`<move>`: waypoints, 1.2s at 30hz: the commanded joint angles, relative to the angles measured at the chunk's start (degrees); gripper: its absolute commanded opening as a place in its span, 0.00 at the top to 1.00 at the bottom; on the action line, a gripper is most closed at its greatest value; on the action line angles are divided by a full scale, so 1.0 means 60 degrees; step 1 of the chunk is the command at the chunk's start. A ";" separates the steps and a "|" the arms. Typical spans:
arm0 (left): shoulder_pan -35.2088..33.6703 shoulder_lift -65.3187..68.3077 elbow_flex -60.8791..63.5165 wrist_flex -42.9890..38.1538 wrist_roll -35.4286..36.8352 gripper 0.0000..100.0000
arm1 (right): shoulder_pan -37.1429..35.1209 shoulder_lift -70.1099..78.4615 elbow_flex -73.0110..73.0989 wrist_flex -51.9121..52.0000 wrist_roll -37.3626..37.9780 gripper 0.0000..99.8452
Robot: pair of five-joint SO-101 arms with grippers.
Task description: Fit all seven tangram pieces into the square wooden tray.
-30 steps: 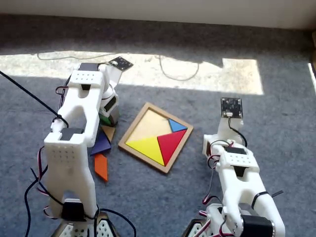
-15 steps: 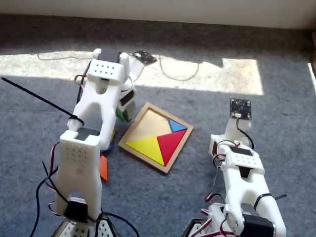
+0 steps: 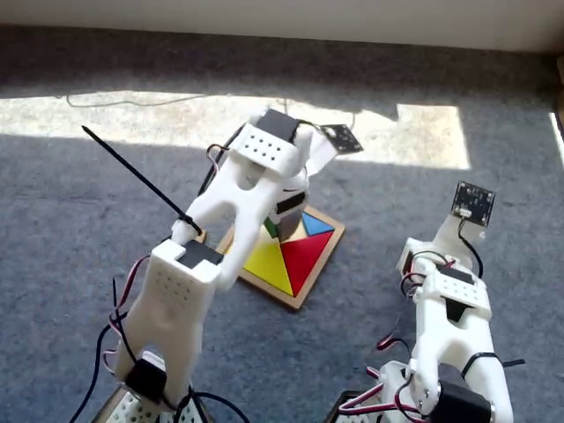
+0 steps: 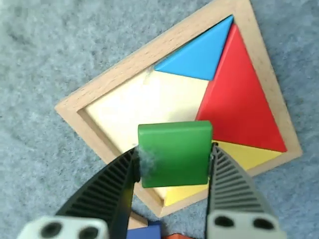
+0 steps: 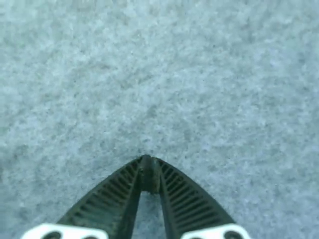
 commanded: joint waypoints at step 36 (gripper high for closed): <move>-0.1311 0.0579 -0.0491 -0.0469 0.0733 0.92 | -0.0022 -0.0081 -0.0579 -0.0271 -0.0103 0.99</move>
